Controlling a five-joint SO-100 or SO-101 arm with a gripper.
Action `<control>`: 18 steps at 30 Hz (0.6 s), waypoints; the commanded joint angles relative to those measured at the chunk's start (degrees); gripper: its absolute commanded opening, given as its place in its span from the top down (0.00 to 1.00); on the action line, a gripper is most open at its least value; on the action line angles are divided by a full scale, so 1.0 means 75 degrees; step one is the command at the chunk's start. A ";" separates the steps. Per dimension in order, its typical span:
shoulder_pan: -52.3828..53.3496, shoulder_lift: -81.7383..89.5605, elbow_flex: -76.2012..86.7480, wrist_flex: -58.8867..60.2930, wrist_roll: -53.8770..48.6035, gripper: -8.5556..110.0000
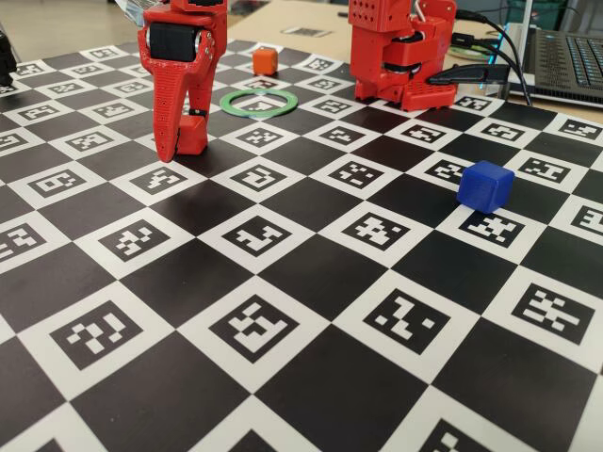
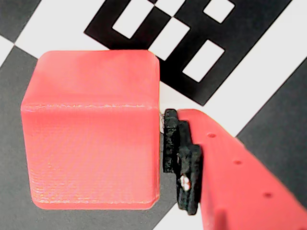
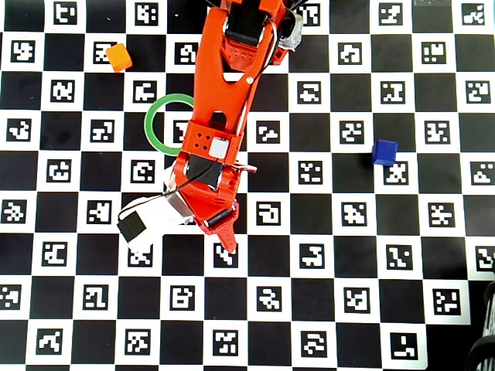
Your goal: Grab the red cube then put it in the green circle then put the blue cube on top and finally the orange cube on top
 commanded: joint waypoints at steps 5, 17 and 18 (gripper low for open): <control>-0.0070 0.0352 0.0023 -0.0199 0.0023 0.78; -0.0059 0.1383 -0.2262 0.2719 0.0668 0.85; -0.0047 0.1500 -0.2637 0.3105 0.0773 0.85</control>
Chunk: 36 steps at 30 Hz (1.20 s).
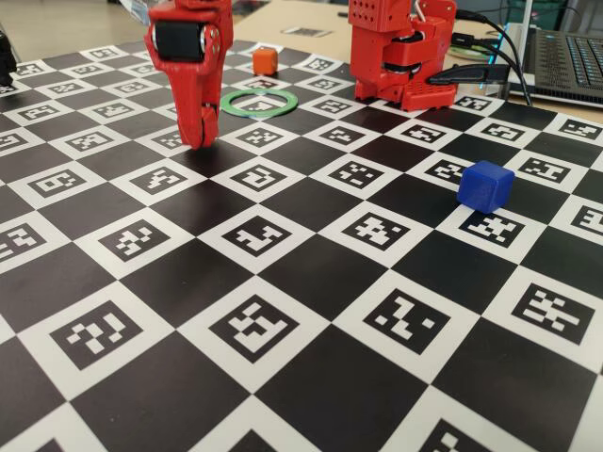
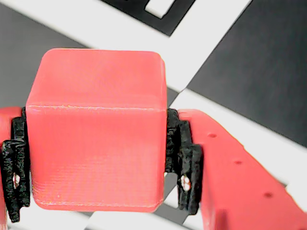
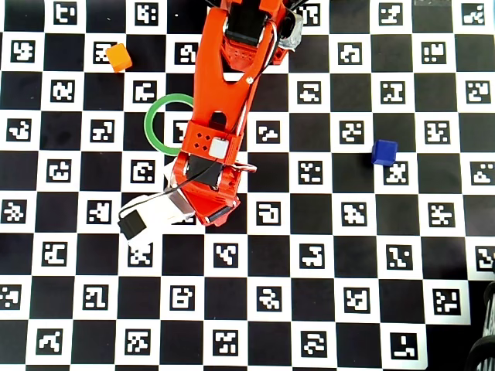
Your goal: Grab the red cube then put it in the green circle then put the blue cube on top and finally the orange cube on top
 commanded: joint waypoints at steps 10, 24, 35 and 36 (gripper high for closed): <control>0.1078 0.2719 -0.2965 0.3715 0.1371 0.86; 0.2789 0.5648 0.1945 0.2027 0.0727 0.86; 0.3363 0.5848 0.4500 0.0035 0.0680 0.86; 0.3387 0.5848 0.4641 -0.0094 0.0680 0.86</control>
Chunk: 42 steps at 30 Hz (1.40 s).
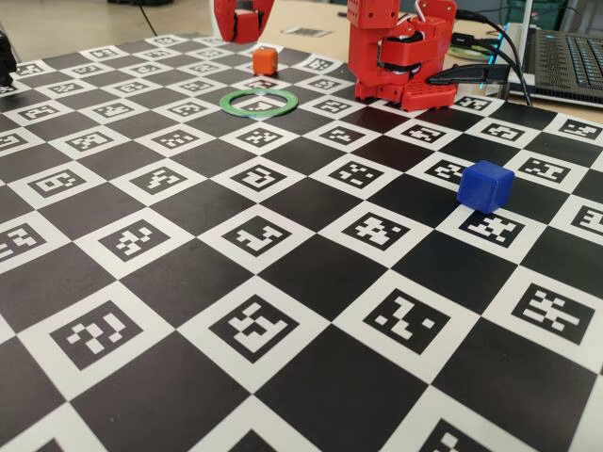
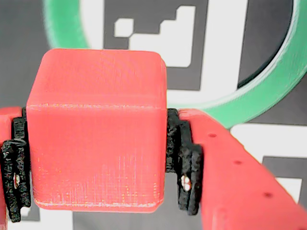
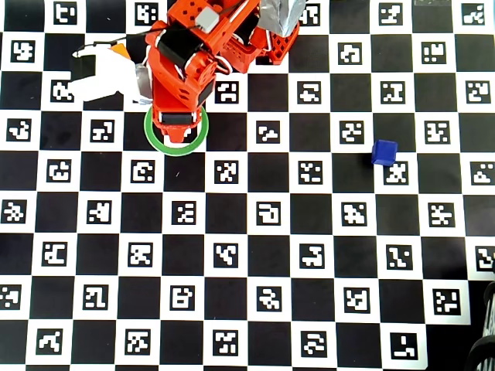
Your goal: Grab the red cube then put it in the green circle then put the blue cube on top and finally the orange cube on top
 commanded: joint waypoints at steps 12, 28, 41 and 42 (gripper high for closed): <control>0.0527 0.0352 0.1371 -0.1570 -0.0469 0.86; 0.0586 0.0023 0.2379 -0.2648 -0.0562 0.86; 0.0598 -0.0305 0.2426 -0.2871 -0.0633 0.86; 0.0598 -0.0316 0.2426 -0.2871 -0.0633 0.86</control>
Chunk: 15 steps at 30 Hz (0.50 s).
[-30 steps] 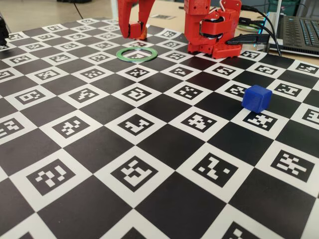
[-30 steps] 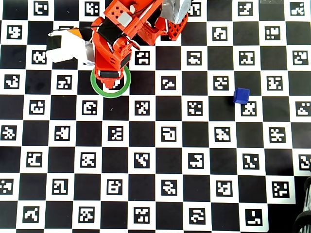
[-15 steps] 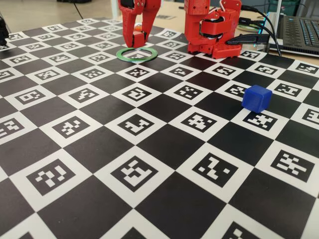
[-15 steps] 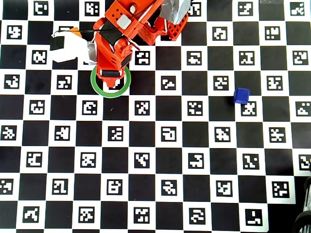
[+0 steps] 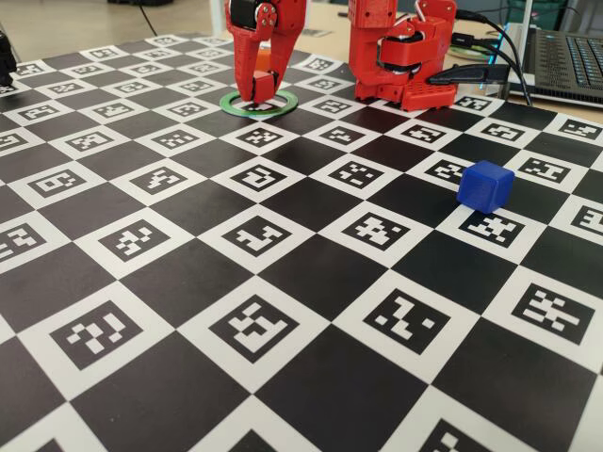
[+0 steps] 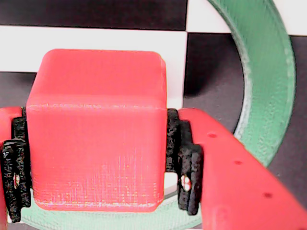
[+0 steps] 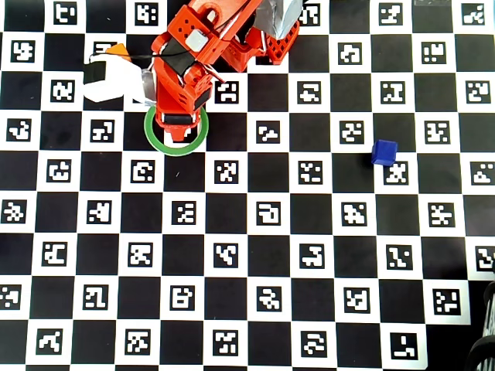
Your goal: Grab the red cube then put it in the green circle then put the blue cube on top and finally the orange cube on top
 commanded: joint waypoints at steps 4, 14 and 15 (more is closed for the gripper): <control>0.0105 -0.0023 -0.0176 -0.0059 -0.0035 0.86; 0.0117 -0.0211 -0.0305 -0.0023 -0.0012 0.86; 0.0117 -0.0223 -0.0305 -0.0023 -0.0012 0.86</control>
